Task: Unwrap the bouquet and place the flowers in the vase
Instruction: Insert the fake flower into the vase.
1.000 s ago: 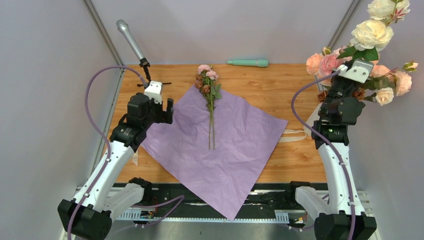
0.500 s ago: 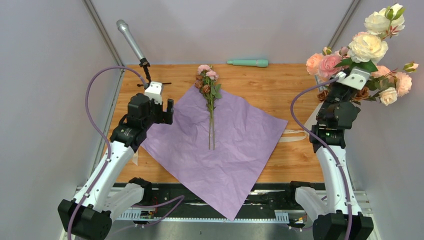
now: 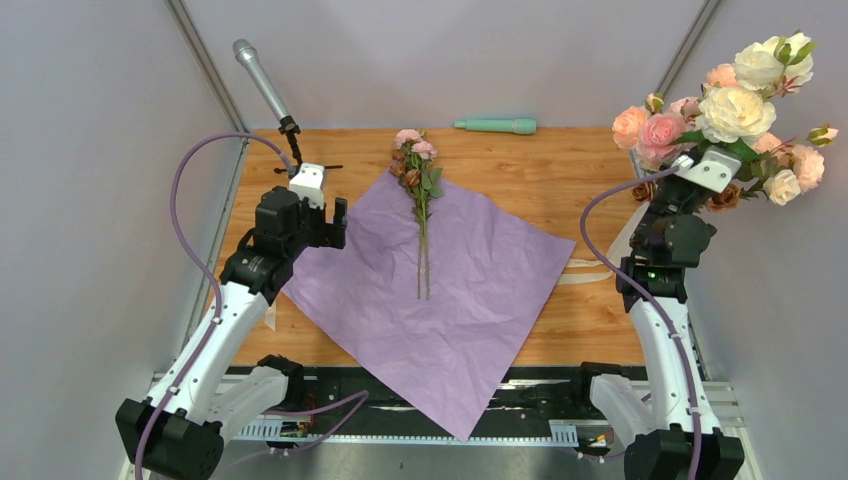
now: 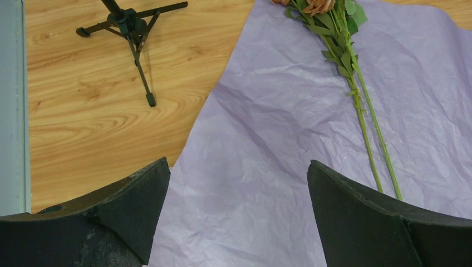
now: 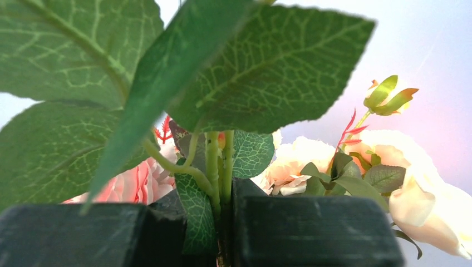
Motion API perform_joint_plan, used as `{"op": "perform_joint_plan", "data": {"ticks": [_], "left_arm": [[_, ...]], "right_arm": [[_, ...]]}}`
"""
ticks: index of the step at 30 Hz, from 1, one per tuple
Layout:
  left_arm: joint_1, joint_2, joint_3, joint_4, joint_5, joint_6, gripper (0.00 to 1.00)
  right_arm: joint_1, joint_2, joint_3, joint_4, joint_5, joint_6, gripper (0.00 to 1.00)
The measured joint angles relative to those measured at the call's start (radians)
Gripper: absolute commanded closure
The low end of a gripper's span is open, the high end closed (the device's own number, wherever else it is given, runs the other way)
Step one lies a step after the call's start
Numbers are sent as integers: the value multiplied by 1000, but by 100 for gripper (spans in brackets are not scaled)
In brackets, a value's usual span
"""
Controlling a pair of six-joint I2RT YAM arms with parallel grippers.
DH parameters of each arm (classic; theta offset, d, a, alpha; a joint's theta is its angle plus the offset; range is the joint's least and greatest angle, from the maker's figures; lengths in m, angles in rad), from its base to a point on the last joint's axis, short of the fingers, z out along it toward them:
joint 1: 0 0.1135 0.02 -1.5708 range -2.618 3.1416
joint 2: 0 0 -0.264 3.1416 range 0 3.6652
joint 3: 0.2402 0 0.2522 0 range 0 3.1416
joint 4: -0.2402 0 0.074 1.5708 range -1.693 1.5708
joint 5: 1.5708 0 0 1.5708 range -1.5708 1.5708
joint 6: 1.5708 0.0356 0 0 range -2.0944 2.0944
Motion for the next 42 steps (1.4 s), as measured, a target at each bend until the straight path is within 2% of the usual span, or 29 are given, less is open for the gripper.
{"op": "perform_joint_plan", "data": {"ticks": [18,33,37,42], "left_arm": [[0,0,0,0,0,0,0],[0,0,0,0,0,0,0],[0,0,0,0,0,0,0],[0,0,0,0,0,0,0]], "right_arm": [[0,-29,-64,90,65,62,100],[-2,-10,-105,78,122,74,100],[-2,-11,-106,80,123,74,91],[-2,-12,-110,77,126,77,72]]}}
